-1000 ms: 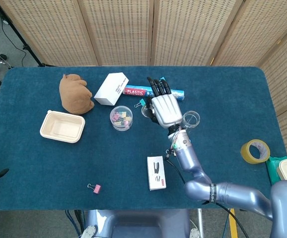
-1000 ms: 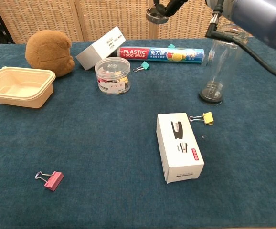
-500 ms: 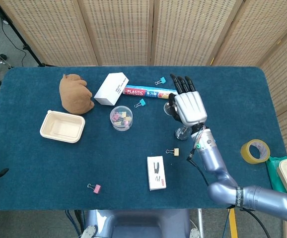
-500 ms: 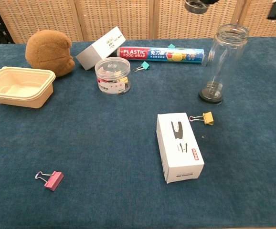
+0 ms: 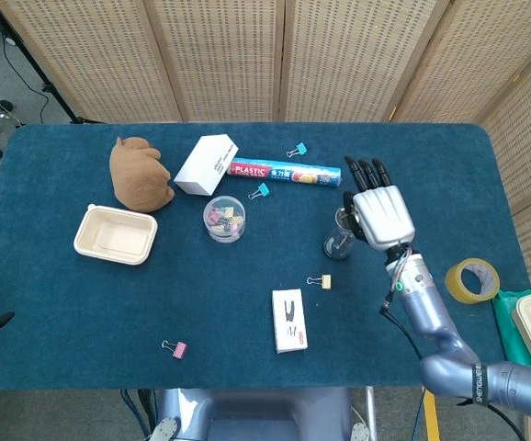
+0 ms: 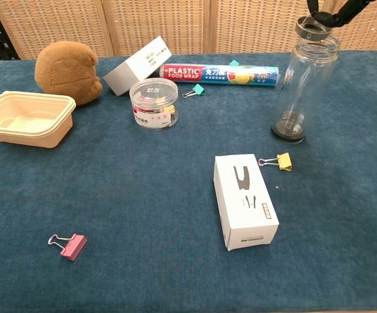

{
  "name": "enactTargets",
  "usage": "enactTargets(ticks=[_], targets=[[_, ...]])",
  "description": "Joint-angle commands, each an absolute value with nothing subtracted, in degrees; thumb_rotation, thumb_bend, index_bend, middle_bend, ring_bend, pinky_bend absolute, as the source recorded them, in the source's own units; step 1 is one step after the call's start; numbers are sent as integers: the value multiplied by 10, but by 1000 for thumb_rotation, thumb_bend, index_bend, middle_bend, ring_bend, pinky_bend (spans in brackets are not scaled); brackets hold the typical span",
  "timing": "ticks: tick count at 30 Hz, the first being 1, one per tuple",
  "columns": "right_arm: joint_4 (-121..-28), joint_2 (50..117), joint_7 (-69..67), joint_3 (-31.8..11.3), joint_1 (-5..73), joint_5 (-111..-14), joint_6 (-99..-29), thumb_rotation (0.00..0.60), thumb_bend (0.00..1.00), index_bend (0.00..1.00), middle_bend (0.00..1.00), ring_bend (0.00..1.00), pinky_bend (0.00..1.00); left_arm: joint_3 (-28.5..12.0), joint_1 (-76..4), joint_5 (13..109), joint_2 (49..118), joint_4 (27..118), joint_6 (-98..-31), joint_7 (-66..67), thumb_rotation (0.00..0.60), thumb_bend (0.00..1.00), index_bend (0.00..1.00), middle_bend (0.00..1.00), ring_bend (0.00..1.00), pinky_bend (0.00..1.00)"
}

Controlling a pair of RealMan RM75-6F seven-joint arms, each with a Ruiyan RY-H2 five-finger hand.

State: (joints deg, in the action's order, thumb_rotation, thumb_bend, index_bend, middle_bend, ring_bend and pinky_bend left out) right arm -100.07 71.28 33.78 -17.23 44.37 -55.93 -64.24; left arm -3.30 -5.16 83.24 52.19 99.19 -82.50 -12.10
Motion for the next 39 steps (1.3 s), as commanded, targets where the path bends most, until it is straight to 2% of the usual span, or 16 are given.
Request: enactTargets(ticks=[1,39], targets=[[-997,713,335,-171,444,-558,-642,600,544,661,0,0,0,-33,-52,832,521,992,-824,-122,600,0,0,0,0,0],[-946,740,348,-150,460,-554,-646,600,544,663,0,0,0,-34,-49,834,519,990,-829,-133,600,0,0,0,0,0]])
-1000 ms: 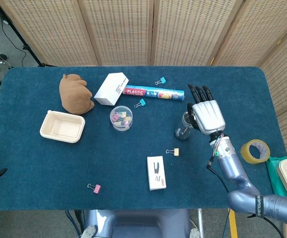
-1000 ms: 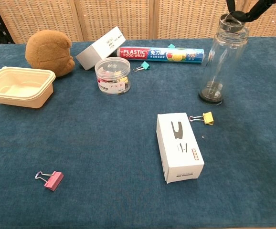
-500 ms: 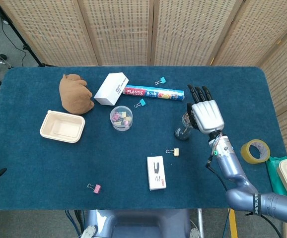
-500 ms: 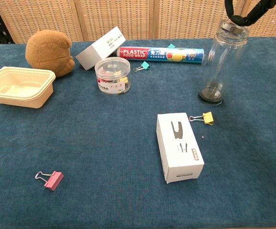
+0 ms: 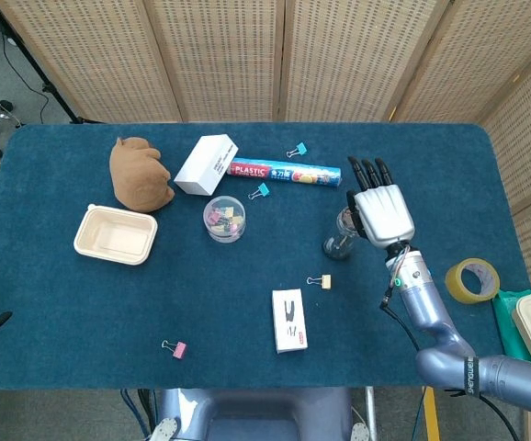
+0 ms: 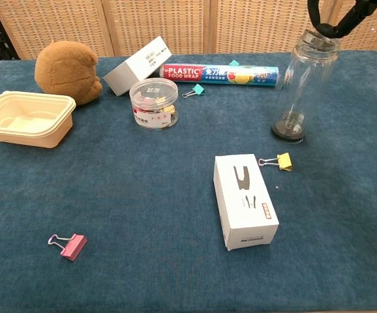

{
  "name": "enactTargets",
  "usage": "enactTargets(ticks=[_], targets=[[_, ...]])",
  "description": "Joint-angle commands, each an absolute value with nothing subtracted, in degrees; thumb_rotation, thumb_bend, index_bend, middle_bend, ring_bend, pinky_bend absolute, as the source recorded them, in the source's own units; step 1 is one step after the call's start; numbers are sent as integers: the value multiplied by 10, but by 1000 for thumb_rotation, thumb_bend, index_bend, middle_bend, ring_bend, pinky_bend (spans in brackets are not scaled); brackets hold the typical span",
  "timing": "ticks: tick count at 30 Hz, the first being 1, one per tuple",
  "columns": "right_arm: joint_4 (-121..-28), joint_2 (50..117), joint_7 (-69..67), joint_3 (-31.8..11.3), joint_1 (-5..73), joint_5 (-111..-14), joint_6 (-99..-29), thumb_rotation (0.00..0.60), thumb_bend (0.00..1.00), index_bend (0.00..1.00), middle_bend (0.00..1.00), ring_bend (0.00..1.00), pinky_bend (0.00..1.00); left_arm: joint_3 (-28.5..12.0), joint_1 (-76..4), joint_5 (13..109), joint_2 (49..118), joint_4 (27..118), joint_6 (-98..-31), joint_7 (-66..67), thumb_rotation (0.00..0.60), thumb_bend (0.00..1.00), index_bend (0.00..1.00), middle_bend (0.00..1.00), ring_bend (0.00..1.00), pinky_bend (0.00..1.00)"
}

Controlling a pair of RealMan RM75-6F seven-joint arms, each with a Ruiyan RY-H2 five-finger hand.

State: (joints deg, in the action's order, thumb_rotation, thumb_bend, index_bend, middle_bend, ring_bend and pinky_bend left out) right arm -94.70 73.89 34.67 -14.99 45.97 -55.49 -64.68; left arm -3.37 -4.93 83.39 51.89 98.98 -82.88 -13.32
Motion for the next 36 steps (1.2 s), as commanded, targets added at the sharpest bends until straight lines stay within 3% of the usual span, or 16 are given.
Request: enactTargets(ticks=[1,10,15,20,36], targets=[[-944,741,350,-150,461,-552,-647,600,544,662,0,0,0,-34,-49,834,519,990,-828,-133,600,0,0,0,0,0],[-934,749,350,-149,462,-541,-645,600,544,640,0,0,0,-34,-49,833,518,990,-828,-136,600,0,0,0,0,0],[-941,744,337,-150,461,-546,-641,600,544,417,0,0,0,-34,-49,834,518,990,-828,-138,600,0,0,0,0,0],[-949,738,336,-149,460,-552,-643,600,548,290,0,0,0,-34,-50,835,519,990,-828,-138,600,0,0,0,0,0],[-961,731,331,-146,455,-554,-645,600,563,280,0,0,0,-33,-49,837,517,990,-830,-142,600,0,0,0,0,0]])
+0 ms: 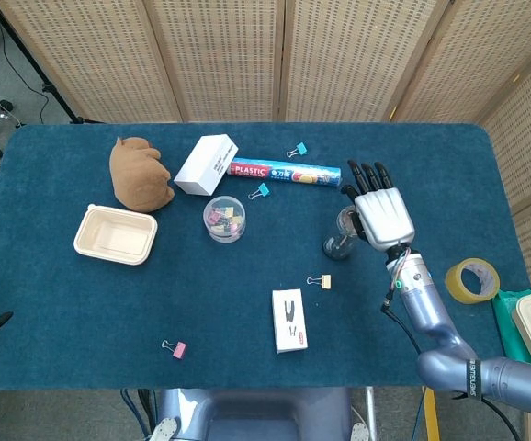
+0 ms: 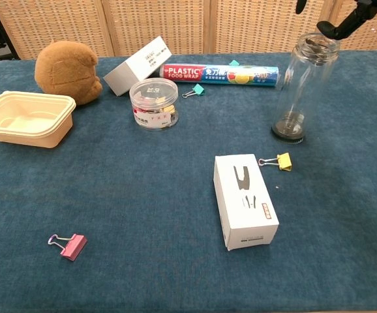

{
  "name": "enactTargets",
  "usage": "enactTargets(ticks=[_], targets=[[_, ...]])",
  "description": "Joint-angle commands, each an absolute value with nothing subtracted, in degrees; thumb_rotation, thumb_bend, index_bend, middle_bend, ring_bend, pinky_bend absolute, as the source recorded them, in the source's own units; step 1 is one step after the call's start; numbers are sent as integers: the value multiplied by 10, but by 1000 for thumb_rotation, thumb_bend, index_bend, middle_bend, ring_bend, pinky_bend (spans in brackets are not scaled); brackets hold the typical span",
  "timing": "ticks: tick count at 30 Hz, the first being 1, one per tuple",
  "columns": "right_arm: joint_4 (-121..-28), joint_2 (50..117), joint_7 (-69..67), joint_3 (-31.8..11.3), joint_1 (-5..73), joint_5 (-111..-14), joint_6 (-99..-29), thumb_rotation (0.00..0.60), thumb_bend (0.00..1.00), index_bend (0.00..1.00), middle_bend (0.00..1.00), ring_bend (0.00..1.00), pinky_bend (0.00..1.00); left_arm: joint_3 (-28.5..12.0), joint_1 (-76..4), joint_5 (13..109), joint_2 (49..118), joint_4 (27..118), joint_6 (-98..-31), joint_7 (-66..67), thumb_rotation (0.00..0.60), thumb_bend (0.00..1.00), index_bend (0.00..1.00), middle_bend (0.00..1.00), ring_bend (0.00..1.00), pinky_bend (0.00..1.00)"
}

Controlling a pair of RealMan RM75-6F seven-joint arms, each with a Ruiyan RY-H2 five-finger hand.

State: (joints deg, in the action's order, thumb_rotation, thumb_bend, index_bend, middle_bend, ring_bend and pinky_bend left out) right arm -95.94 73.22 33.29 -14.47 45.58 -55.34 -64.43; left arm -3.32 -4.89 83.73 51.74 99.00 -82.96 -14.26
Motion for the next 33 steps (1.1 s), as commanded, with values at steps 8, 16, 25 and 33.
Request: enactTargets(ticks=[8,16,25,33], targets=[[-1019,682,311,-141,437,-558,-639,600,562,300,0,0,0,-33,-48,838,515,989,-830,-150,600,0,0,0,0,0],[-1046,651,293,-118,416,-580,-632,600,562,300,0,0,0,-31,-47,841,514,989,-831,-155,600,0,0,0,0,0],[-1037,656,269,-112,414,-593,-616,600,562,196,0,0,0,-32,-49,838,516,991,-828,-148,600,0,0,0,0,0],[-1041,650,262,-106,408,-595,-614,600,563,288,0,0,0,-32,-49,836,514,991,-827,-150,600,0,0,0,0,0]])
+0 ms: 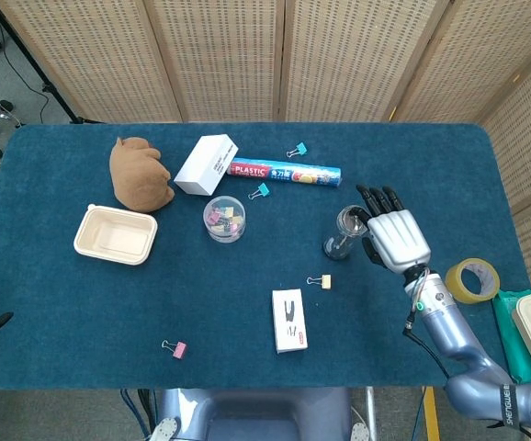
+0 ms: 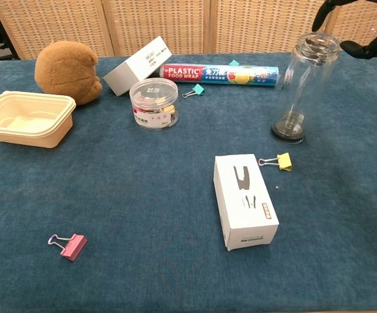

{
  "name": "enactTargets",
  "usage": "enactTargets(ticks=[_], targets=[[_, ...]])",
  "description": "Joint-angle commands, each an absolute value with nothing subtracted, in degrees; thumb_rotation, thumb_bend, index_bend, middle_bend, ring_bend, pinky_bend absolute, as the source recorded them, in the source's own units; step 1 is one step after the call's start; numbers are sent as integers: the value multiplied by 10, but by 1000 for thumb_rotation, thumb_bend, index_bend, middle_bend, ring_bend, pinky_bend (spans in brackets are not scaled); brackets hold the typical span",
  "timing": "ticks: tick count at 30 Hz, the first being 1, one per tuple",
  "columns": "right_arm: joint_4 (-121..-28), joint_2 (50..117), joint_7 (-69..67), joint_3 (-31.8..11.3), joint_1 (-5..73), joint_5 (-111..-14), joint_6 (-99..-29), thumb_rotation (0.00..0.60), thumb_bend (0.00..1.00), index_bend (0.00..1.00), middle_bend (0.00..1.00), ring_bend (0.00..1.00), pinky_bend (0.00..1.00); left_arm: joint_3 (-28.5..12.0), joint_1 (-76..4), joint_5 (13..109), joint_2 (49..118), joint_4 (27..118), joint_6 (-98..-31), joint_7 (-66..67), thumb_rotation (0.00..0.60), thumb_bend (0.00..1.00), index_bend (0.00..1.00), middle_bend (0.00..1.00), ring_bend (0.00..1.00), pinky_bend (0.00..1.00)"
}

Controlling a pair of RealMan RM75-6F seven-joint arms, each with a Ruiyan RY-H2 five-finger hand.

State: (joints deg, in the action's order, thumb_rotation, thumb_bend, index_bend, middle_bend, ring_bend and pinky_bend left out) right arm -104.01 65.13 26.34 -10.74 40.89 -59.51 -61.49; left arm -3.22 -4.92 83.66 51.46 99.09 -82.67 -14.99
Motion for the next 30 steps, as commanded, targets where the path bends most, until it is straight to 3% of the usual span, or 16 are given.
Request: enactTargets(ticks=[1,30], targets=[[-1040,649,262,-105,407,-597,-614,600,563,290,0,0,0,-32,-49,836,514,991,-827,-151,600,0,0,0,0,0],[-1016,676,254,-115,417,-594,-606,600,571,312,0,0,0,-32,-49,836,513,992,-825,-153,600,0,0,0,0,0]])
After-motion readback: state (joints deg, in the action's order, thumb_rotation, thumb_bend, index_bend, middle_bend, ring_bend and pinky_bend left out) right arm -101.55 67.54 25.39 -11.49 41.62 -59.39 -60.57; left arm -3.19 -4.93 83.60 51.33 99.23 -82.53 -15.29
